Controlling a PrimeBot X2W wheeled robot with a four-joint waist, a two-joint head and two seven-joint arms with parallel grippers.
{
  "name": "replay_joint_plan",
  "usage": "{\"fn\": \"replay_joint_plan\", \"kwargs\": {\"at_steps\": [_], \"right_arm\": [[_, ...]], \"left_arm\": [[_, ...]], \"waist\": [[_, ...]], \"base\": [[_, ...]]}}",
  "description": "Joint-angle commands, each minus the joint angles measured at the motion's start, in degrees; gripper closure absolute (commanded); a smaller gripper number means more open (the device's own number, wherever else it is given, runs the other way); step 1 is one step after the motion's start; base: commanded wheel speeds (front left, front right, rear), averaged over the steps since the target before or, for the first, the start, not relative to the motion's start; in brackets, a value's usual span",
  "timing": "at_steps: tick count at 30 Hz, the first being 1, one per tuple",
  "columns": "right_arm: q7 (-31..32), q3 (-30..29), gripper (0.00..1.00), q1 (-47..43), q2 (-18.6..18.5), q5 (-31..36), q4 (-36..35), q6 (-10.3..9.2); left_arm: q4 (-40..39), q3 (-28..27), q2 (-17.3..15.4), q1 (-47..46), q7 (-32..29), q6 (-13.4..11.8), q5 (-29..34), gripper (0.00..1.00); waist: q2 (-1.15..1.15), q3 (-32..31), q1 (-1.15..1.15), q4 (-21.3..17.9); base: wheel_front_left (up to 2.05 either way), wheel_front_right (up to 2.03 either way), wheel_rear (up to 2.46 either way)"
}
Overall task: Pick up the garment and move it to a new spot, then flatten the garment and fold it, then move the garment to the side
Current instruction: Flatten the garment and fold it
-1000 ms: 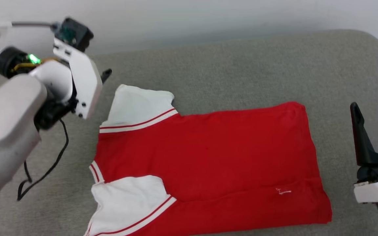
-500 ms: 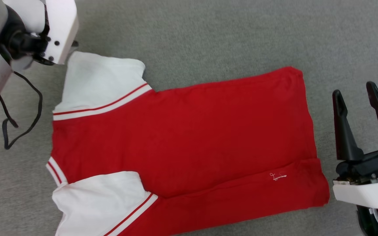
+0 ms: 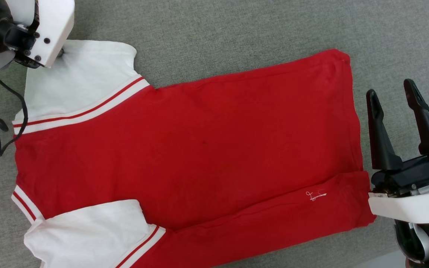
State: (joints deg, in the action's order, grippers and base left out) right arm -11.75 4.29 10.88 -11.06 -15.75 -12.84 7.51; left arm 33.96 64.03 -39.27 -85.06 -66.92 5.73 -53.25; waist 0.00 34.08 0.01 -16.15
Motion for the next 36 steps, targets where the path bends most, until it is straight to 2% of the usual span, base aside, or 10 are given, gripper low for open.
{"fn": "replay_joint_plan", "kwargs": {"at_steps": [1, 2, 3, 10, 13, 16, 21, 29, 32, 36], "right_arm": [[-0.39, -0.06, 0.0, 0.87, -0.4, -0.51, 0.16, -0.05], [-0.52, -0.12, 0.0, 1.11, -0.54, -0.62, 0.58, -0.05], [-0.61, -0.18, 0.0, 1.21, -0.69, -0.74, 0.98, -0.05], [-0.76, -0.93, 0.0, 2.58, -2.67, -1.24, 3.12, -0.05], [0.55, -2.71, 0.0, 4.06, -4.78, -0.77, 3.46, -0.05], [4.76, -3.66, 0.0, 5.96, -8.1, -0.65, 3.5, -0.05], [20.65, -0.58, 0.0, 10.53, -17.53, -3.86, 4.71, -0.05], [49.04, 10.5, 0.0, 20.75, -32.76, -17.52, 7.39, -0.05], [57.39, 15.91, 0.0, 25.18, -36.76, -22.01, 8.81, -0.05], [67.38, 22.18, 0.0, 31.13, -39.95, -27.08, 10.71, -0.05]], "left_arm": [[1.02, 1.64, -0.48, 2.59, -0.41, 0.24, 0.02, 0.0], [0.91, 1.71, -0.55, 2.8, -0.49, 0.27, -0.28, 0.89], [0.84, 1.84, -0.62, 3.03, -0.76, 0.4, -0.36, 1.0], [-0.78, 1.22, -0.08, 3.32, 1.74, 0.86, -1.41, 1.0], [-1.55, 0.88, 0.85, 3.82, 4.09, 1.13, -1.94, 1.0], [-2.22, 0.58, 1.32, 4.89, 6.21, 1.25, -2.65, 1.0], [-4.74, 0.66, 2.48, 6.36, 9.44, 1.54, -3.96, 1.0], [-10.16, 2.18, 3.21, 7.13, 12.39, 1.67, -4.47, 1.0], [-11.71, 2.65, 3.83, 6.79, 13.33, 1.69, -4.84, 1.0], [-13.19, 3.61, 4.67, 5.7, 14.44, 1.67, -4.43, 1.0]], "waist": [[0.0, 0.02, -0.01, 0.1], [0.0, -0.02, -0.01, 0.22], [0.0, -0.15, -0.01, 0.4], [0.0, -3.47, -0.01, 1.83], [0.0, -6.1, -0.01, 2.93], [0.0, -8.54, -0.01, 4.19], [0.0, -11.48, -0.01, 6.55], [0.0, -11.89, -0.01, 10.31], [0.0, -11.06, -0.01, 11.96], [0.0, -9.72, -0.01, 13.83]], "base": [[0.0, 0.0, 0.0], [0.0, 0.0, 0.0], [0.0, 0.0, 0.0], [0.0, 0.0, 0.0], [0.0, 0.0, 0.0], [0.0, 0.0, 0.0], [0.0, 0.0, 0.0], [0.0, 0.0, 0.0], [0.0, 0.0, 0.0], [0.0, 0.0, 0.0]]}}
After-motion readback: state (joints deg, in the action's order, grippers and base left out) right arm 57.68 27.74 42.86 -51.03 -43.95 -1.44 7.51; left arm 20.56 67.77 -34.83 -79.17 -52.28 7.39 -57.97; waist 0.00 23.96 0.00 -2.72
